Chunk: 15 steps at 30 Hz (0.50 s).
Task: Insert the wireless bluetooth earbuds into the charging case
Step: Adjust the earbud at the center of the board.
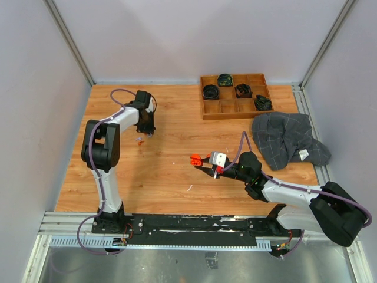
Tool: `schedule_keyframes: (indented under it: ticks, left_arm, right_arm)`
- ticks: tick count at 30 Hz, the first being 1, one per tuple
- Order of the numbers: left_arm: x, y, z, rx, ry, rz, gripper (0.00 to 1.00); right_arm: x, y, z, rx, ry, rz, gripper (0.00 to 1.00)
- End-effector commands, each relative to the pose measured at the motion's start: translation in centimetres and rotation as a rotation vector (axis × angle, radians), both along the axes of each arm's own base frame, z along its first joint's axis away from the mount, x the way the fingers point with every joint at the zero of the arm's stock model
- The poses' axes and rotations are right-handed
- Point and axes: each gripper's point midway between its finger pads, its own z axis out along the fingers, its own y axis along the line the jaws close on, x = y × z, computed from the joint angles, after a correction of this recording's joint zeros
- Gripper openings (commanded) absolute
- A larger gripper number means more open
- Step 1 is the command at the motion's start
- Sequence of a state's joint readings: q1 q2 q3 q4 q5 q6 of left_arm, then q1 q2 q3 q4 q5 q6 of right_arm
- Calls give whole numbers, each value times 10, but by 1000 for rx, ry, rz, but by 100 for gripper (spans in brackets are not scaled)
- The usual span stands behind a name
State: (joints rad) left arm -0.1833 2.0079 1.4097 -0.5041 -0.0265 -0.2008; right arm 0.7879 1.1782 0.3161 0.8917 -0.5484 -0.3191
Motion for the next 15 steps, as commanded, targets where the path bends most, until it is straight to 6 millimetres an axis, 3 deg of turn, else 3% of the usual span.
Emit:
schedule_keyframes:
  ticks: [1, 8, 15]
  left_arm:
    - [-34, -18, 1, -43, 63, -16, 17]
    - [-75, -41, -6, -39, 101, -43, 21]
    - [-93, -43, -2, 57, 111, -65, 28]
  right_arm:
    - [-4, 7, 10, 13, -28, 23, 2]
    - [-3, 7, 10, 5, -18, 19, 2]
    - [-4, 8, 10, 5, -12, 22, 2]
